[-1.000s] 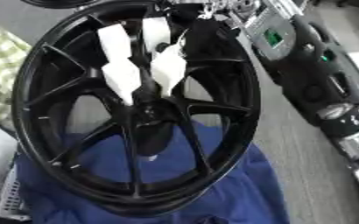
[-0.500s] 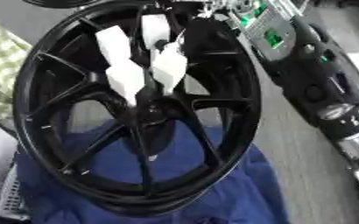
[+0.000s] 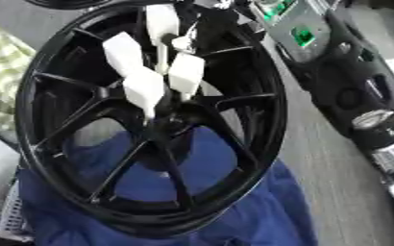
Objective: Pull the pin out of the wheel hub.
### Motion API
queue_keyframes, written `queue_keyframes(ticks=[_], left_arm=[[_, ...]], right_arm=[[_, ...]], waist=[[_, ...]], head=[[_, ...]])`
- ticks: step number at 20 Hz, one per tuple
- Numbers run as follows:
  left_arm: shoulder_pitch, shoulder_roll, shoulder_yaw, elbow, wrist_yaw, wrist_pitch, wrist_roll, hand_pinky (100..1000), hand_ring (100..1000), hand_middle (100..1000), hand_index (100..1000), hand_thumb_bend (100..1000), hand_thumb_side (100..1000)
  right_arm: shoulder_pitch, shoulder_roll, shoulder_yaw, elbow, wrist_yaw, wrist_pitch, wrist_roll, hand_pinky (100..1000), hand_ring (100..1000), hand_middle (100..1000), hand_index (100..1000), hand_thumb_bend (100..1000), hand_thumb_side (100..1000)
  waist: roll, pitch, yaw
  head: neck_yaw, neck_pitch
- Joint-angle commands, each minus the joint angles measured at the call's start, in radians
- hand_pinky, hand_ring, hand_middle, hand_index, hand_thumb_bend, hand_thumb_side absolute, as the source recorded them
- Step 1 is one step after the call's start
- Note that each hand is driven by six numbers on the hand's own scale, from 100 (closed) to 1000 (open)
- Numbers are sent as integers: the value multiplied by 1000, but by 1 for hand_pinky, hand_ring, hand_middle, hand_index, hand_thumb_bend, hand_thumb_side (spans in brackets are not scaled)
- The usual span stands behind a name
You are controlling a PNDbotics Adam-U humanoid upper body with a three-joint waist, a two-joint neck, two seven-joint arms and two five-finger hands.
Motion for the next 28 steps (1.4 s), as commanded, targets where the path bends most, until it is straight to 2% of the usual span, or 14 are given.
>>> queue_keyframes(ticks=[1,6,11,14,18,20,25,28], left_arm=[[-8,13,15,-12,-2,-1,3,727,631,594,786,100,606],[-11,12,17,-14,-1,-1,5,727,631,594,786,100,604],[-11,13,19,-15,-2,0,5,728,631,594,786,100,603],[-7,15,22,-15,-3,-1,8,728,630,594,786,100,601],[4,22,35,-17,-5,-3,22,728,629,594,786,100,597],[9,25,43,-17,-5,-6,31,729,629,594,786,100,596],[15,19,62,-17,-2,-10,55,729,628,594,786,100,591],[12,15,67,-18,0,-14,63,729,628,593,785,100,582]], right_arm=[[-32,-49,-45,-31,-63,32,15,859,654,316,493,100,344],[-45,-92,-128,-40,-148,80,27,880,647,307,487,100,384],[-39,-180,-214,-66,-235,120,1,889,643,302,484,100,388],[-10,-255,-277,-86,-285,135,-40,888,644,300,483,100,303],[85,-363,-375,-116,-353,149,-107,888,652,305,488,100,197],[137,-415,-426,-128,-385,135,-139,883,653,305,486,100,100],[266,-544,-553,-139,-464,67,-218,880,660,316,494,100,100],[346,-593,-585,-121,-501,21,-267,863,650,318,492,100,100]], waist=[[4,-25,0],[7,-22,0],[9,-22,-9],[12,-25,-22],[22,-23,-57],[29,-20,-74],[62,-9,-118],[83,-7,-143]], head=[[0,-2],[10,-3],[30,-11],[47,-10],[97,-7],[119,-9],[169,-12],[195,-13]])
